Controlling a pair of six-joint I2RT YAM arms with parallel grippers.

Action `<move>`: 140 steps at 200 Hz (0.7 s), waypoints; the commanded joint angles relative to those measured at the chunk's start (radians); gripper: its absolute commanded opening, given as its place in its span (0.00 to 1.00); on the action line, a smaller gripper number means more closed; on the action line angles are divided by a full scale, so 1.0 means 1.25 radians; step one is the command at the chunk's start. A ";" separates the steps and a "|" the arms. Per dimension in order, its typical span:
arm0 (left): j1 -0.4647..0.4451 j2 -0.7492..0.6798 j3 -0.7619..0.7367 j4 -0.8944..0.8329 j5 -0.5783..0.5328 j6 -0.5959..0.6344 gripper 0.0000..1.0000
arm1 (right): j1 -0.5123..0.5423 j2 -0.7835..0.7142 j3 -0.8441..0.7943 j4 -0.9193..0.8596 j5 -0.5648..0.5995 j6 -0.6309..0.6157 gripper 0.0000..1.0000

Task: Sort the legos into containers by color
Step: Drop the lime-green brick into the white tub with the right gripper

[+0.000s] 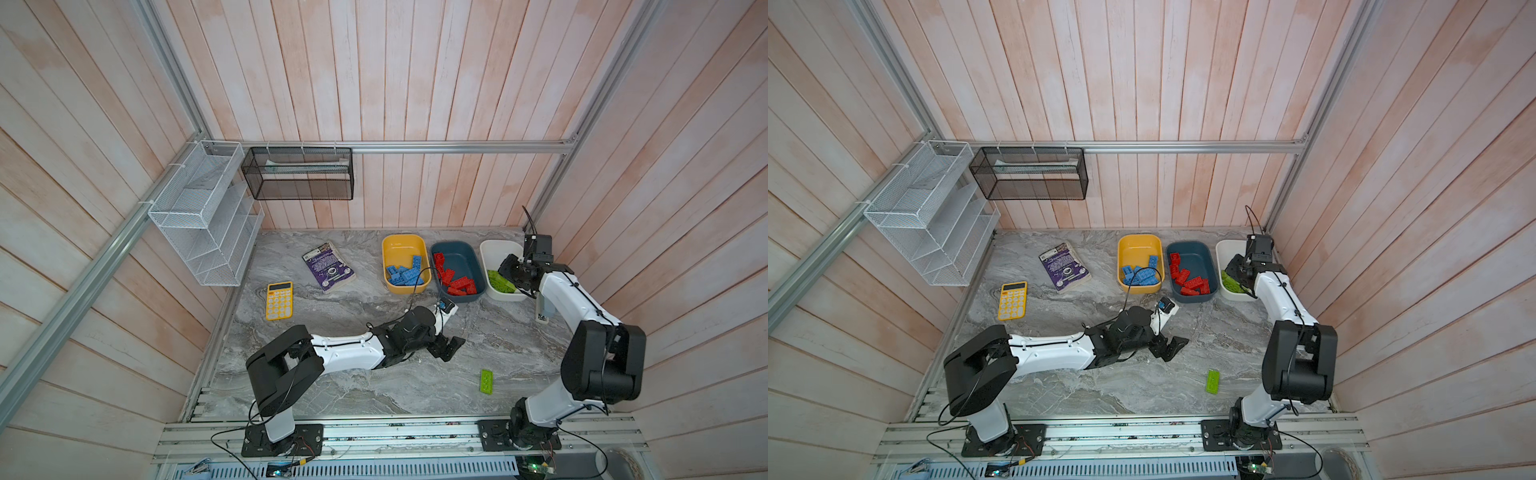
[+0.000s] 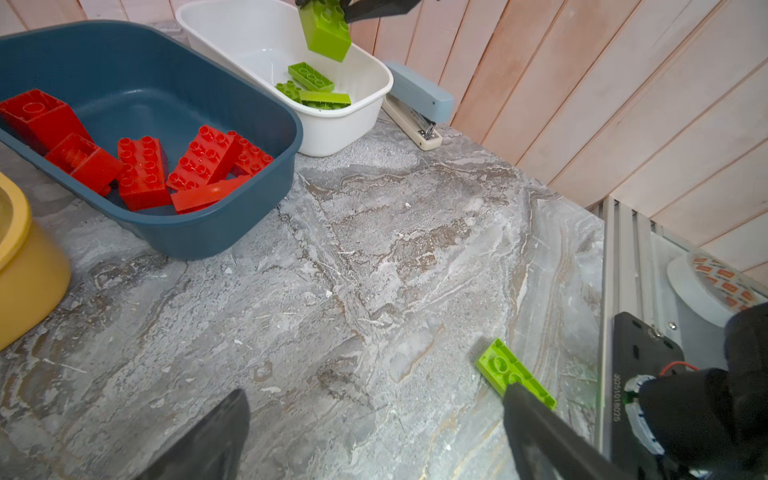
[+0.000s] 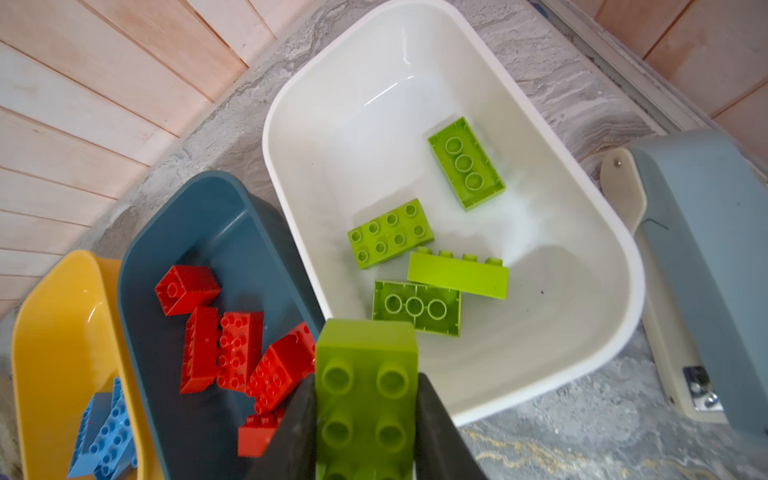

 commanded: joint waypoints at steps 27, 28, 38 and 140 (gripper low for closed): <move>0.007 0.038 0.027 0.003 0.010 0.014 0.96 | -0.026 0.110 0.085 0.011 0.007 -0.004 0.47; 0.007 0.038 0.026 0.004 0.010 0.013 0.96 | -0.026 0.111 0.086 0.011 0.006 -0.004 0.49; 0.007 0.044 0.024 0.014 0.012 0.015 0.96 | -0.027 0.122 0.095 0.010 0.005 -0.004 0.57; 0.009 0.005 -0.012 0.018 0.010 0.014 0.96 | 0.017 -0.034 -0.011 0.008 -0.076 -0.078 0.67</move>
